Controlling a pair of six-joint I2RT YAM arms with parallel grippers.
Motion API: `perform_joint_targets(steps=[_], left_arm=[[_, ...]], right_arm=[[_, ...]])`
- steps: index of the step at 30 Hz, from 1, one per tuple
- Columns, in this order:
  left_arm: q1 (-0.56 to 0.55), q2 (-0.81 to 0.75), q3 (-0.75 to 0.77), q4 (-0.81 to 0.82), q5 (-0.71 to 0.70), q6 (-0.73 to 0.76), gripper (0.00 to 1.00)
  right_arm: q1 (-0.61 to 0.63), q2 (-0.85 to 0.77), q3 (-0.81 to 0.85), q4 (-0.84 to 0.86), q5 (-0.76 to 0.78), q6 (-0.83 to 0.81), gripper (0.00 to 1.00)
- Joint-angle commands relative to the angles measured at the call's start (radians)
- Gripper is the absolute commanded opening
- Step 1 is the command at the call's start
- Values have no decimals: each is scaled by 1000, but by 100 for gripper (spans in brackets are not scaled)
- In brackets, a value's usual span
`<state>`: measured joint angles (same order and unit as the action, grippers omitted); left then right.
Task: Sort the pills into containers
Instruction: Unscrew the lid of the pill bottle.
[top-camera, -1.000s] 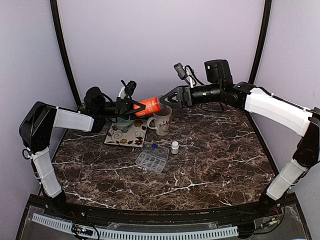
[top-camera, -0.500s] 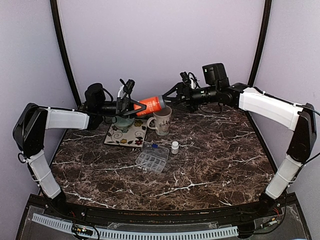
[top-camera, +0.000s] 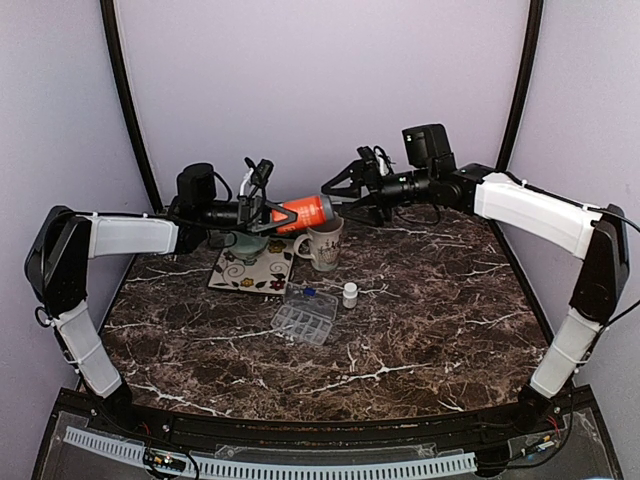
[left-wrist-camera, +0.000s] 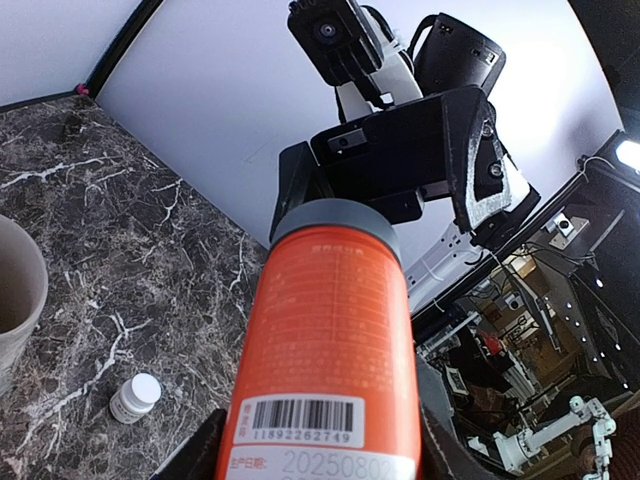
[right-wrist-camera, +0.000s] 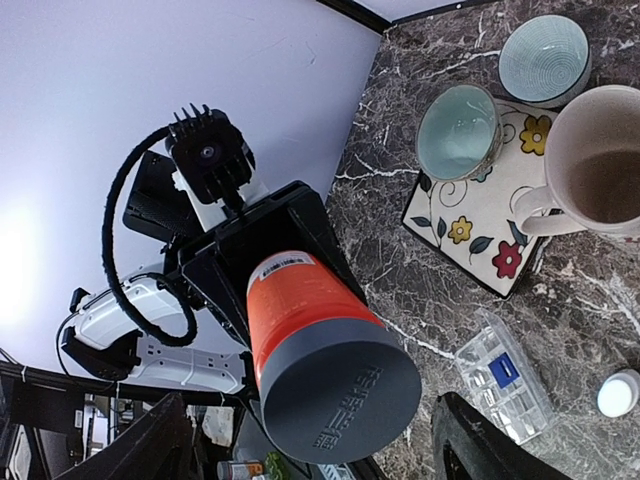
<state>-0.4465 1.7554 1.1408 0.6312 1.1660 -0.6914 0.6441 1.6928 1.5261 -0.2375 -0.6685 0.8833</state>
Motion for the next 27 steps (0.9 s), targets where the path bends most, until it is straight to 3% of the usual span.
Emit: perform_joint_targets(steps=[1,8,12,17,23,27], left_arm=[[-10,-53,56,-28,6,52,14],[-19,-54,69,-63,3,74,13],[-23,-54,70,-87,2,92,13],[-26,-51,77,-98,1,97,13],[-26,-46,83,-90,9,78,13],[-25,-36,97,-52,36,27,13]], right_arm=[[1,26,28,37,-29,20,82],[1,48,33,62,-45,29,81],[0,58,43,72,-58,32,75],[0,70,44,85,-75,33,59],[1,72,39,74,-91,-18,29],[0,66,45,57,-90,-108,23]])
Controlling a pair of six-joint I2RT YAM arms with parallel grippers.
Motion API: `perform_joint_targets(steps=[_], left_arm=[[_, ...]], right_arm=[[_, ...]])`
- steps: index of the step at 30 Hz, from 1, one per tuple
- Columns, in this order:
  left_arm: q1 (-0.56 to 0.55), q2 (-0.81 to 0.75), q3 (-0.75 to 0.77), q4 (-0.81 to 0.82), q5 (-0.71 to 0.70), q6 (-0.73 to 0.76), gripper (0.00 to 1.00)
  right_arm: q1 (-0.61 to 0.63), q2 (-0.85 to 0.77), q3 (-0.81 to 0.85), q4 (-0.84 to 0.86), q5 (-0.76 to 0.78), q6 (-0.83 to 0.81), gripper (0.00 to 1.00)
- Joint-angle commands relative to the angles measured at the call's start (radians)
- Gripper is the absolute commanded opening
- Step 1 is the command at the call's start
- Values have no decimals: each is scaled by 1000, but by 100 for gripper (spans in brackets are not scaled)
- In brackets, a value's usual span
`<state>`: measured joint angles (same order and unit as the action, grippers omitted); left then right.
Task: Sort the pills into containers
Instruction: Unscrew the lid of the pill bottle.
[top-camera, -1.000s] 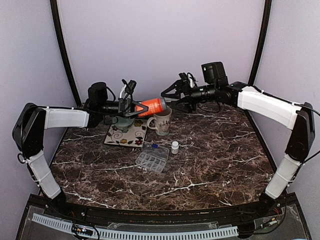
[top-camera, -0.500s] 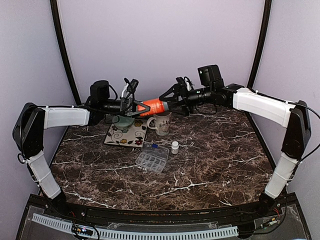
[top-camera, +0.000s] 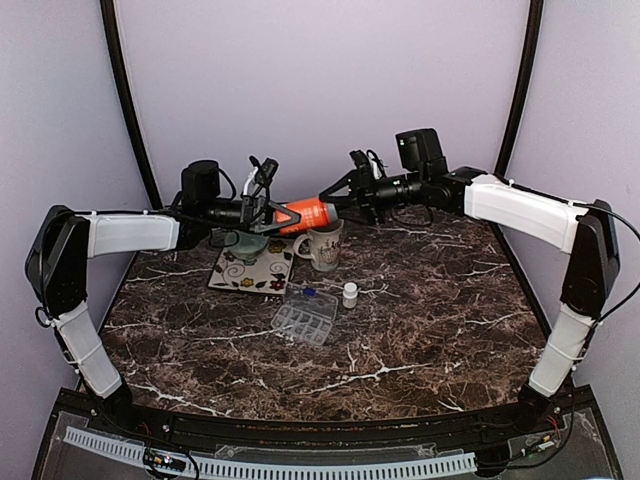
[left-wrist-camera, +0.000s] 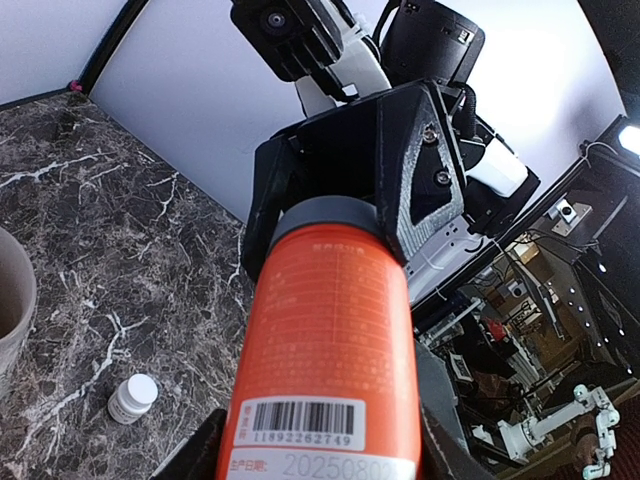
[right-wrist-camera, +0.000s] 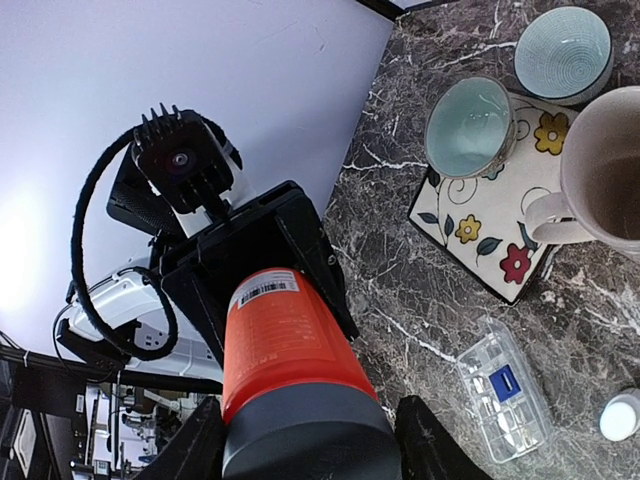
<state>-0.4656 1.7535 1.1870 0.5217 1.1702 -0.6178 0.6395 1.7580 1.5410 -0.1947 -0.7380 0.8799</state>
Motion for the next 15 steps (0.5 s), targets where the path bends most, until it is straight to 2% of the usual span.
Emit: perform_joint_targets(steps=[1,9,15], left_arm=[[-6,-30,54,80,41,-71,13],[-7,4,77,268,105,-281,13],[-7,21,73,405,135,-412,13]], right_arm=[[6,0,32,8,-21,-133,23],[5,-52,2,37,13,-383,23],[5,-123,-70,129,59,-470,25]])
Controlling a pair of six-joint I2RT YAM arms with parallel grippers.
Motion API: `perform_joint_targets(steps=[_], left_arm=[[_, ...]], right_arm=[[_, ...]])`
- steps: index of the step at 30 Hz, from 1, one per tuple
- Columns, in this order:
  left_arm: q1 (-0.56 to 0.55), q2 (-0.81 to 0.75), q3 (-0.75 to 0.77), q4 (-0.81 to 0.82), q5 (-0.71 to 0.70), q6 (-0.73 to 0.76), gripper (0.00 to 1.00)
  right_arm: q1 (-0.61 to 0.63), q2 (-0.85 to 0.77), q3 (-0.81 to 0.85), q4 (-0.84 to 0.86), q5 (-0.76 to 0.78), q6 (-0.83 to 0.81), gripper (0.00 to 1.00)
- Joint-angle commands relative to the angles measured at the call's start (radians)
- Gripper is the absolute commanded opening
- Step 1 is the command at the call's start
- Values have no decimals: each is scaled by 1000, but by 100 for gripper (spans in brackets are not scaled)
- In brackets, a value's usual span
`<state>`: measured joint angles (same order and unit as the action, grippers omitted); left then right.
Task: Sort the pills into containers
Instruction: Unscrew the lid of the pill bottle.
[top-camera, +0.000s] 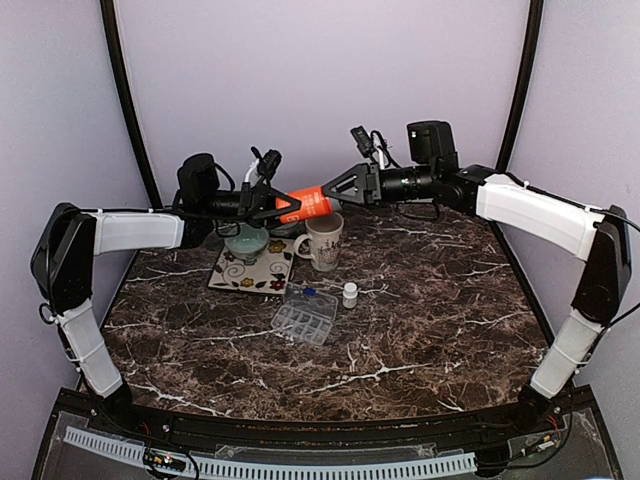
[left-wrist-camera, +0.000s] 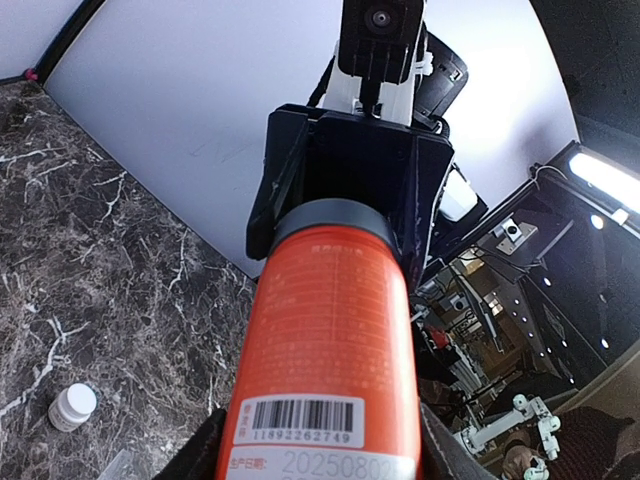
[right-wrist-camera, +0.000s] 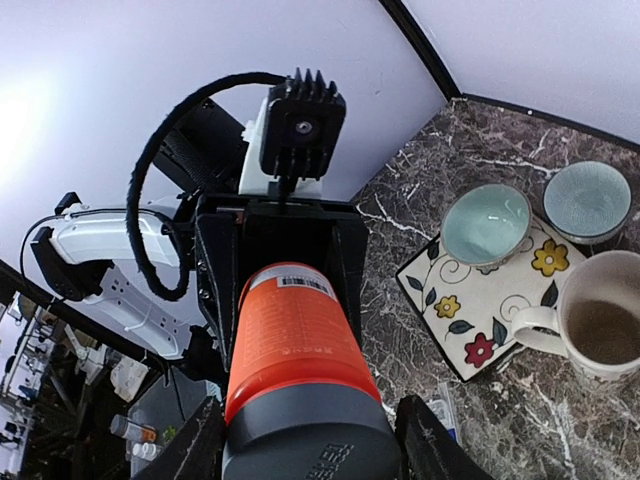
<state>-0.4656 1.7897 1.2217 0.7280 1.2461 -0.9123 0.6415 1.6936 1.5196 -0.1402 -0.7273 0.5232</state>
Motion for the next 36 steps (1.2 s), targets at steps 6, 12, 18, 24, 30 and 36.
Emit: perform_joint_targets(steps=[6,12,18,24,30,36], left_arm=[[-6,-11,29,283,75,-196,13],[-6,-27,-6,305,70,-204,13],[-6,-32,-26,315,71,-208,14],[-6,-19,-22,329,76,-214,13],[-6,-2,-23,356,87,-231,13],[-7,12,-23,363,94,-228,13]], right_arm=[[4,-91,-70,123,75,-167,25],[5,-92,-68,126,89,-201,28],[6,-90,-59,111,79,-213,32],[6,-82,-54,114,63,-192,53],[6,-72,-37,131,40,-152,67],[6,-66,-16,123,31,-136,74]])
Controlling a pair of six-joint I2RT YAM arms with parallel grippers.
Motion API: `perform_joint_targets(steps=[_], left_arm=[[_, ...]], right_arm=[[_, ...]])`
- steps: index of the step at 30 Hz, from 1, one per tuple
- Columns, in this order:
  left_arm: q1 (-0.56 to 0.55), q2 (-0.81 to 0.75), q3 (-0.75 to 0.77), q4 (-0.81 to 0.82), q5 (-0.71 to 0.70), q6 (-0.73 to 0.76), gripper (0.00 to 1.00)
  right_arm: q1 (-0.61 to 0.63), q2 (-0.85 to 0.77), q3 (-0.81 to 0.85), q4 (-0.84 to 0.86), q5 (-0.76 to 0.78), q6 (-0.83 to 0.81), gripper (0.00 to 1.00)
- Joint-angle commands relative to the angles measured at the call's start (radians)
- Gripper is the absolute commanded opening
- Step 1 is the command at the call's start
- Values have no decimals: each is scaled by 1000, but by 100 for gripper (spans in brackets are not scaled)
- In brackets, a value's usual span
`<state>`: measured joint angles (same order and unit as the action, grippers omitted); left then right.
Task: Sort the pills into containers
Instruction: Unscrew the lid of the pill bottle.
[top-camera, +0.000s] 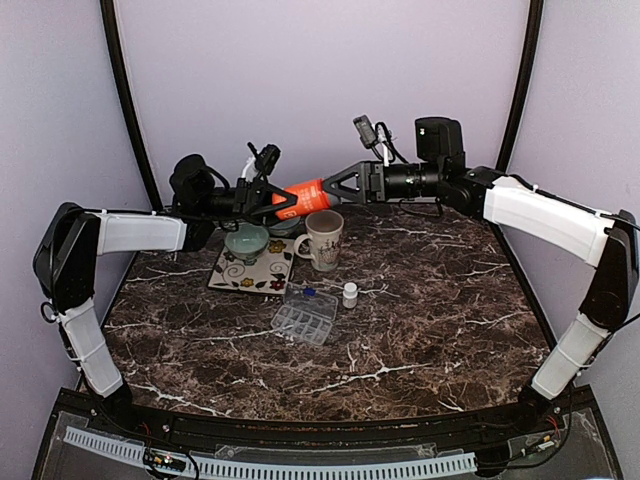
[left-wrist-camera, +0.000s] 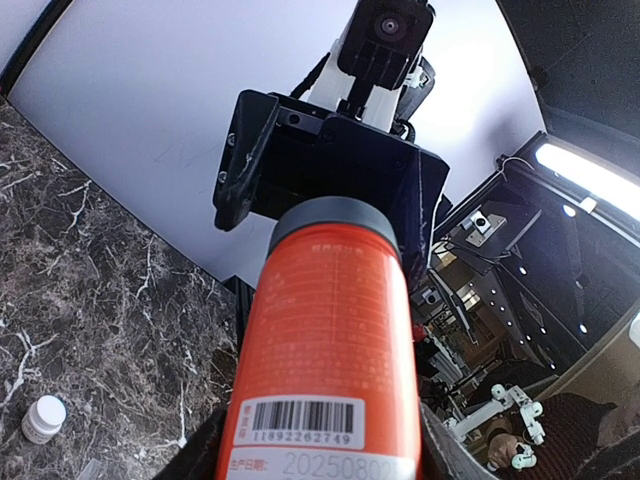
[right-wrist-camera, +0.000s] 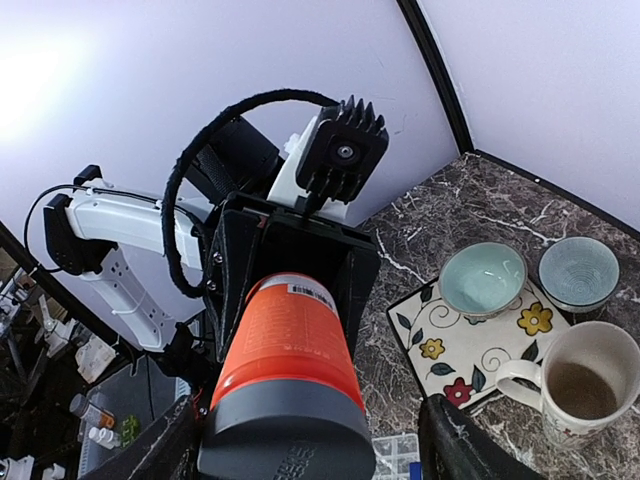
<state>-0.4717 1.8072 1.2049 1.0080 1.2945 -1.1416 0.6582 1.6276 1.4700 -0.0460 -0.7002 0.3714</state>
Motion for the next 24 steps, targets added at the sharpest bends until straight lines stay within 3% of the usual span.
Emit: perform_joint_targets(steps=[1,14,21,24], left_arm=[[0,-4,-5,84,47,2,13],[2,23,4,118,55,-12,13],[1,9,-11,101,45,21,13],[1,-15,-9,13,27,101,13]], right_arm=[[-11,1,34,29,4,18,75],[-16,-10,12,46,44,98,80],[-34,25,64,-10,68,263,81],[-37,46,103,-82,77,322,81]])
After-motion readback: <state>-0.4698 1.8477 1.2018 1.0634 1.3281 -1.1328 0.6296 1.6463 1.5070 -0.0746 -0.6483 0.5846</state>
